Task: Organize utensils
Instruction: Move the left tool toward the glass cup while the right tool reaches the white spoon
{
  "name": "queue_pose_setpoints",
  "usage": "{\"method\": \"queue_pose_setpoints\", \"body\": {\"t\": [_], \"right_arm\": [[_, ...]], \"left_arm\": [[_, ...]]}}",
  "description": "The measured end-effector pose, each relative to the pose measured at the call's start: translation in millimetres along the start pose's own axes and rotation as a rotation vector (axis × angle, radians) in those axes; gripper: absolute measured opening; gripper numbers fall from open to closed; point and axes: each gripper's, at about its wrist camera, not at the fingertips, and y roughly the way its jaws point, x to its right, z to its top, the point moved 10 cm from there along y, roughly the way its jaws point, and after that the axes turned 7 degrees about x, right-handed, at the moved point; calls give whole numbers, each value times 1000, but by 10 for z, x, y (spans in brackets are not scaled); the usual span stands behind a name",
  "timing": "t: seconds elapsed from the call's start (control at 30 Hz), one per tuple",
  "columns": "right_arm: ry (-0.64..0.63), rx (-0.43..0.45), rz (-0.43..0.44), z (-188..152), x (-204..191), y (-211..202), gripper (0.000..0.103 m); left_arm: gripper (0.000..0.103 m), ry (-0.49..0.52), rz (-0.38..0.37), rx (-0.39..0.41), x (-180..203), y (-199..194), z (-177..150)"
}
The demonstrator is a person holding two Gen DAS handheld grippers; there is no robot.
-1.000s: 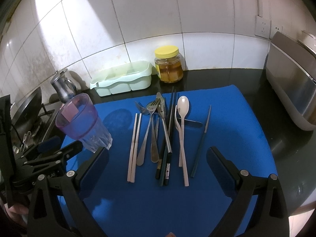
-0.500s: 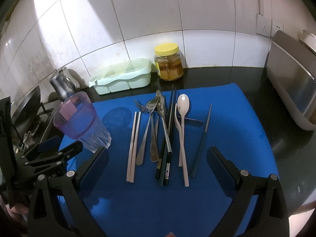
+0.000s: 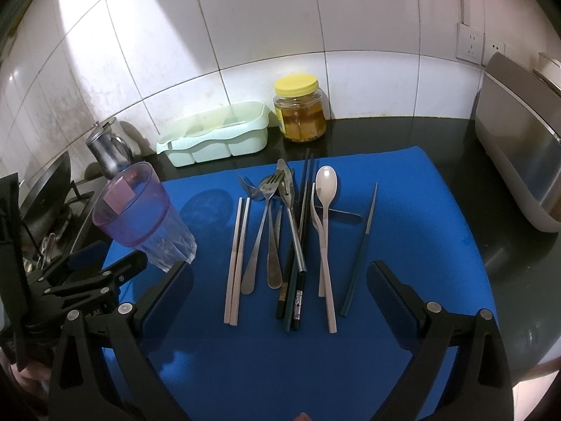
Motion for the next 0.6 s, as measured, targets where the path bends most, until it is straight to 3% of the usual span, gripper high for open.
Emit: {"method": "queue_pose_setpoints", "body": {"t": [0.6], "right_arm": [[27,-48,-22,-61,125,138,101]], "left_arm": [[85,76,-70,42,16,309,-119]]}}
